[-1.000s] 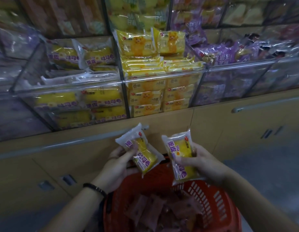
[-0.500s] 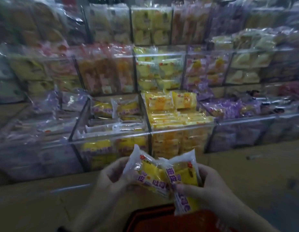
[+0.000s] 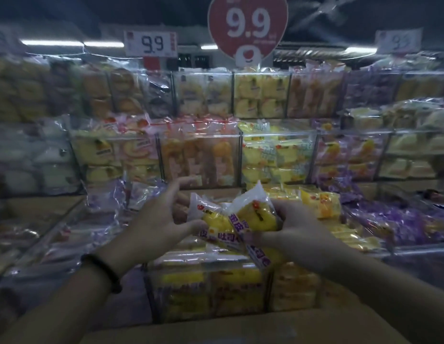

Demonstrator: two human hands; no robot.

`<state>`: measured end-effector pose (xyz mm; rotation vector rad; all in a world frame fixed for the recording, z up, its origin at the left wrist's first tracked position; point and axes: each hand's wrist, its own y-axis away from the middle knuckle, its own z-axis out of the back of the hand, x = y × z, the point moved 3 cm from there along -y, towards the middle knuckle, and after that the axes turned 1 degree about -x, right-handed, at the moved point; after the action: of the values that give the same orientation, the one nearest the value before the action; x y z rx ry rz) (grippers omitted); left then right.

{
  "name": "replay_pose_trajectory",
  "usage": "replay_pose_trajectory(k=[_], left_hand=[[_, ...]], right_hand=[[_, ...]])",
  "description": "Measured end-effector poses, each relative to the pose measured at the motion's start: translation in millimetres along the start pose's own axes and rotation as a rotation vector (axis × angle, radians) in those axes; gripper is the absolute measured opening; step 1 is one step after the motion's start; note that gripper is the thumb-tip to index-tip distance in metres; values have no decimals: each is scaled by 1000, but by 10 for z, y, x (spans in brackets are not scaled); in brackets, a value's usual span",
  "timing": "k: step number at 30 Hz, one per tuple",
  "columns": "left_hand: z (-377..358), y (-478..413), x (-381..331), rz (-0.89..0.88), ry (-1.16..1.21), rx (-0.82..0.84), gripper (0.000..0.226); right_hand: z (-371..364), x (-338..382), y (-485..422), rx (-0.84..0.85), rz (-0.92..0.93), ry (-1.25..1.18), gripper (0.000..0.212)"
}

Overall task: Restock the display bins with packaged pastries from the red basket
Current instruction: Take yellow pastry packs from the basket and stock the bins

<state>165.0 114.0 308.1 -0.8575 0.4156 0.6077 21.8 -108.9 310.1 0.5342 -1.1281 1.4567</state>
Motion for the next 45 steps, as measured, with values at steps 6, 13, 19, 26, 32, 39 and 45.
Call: replay_pose_trajectory(k=[6,13,19,26,32,39,45], left_hand=[[106,-564,384,24,-434,135,54],[-70,-918,748,77,-768,166,44],[-213,-972,981,107,-814,147,53],[-191,-915,952,81,-957,21,35],[-224,-906,927,153,-994,12,38],[-247,-888,883,-66,-843,57,61],[-239,-888,918,-10,-800,84,58]], right_hand=[[-371,-114,-980,-15,-58,144,26],[-657,-371,-1738,1,-106,230,25],[-794,-538,-1945,-1,-50,235,38],[-520,-274,-1991,131,59,623,44],[-183,-53,-1915,168,172,1021,59],[-397,-264,-1877,323,173,1296,56],[-571,-341,-1974,247,324,1690,64]])
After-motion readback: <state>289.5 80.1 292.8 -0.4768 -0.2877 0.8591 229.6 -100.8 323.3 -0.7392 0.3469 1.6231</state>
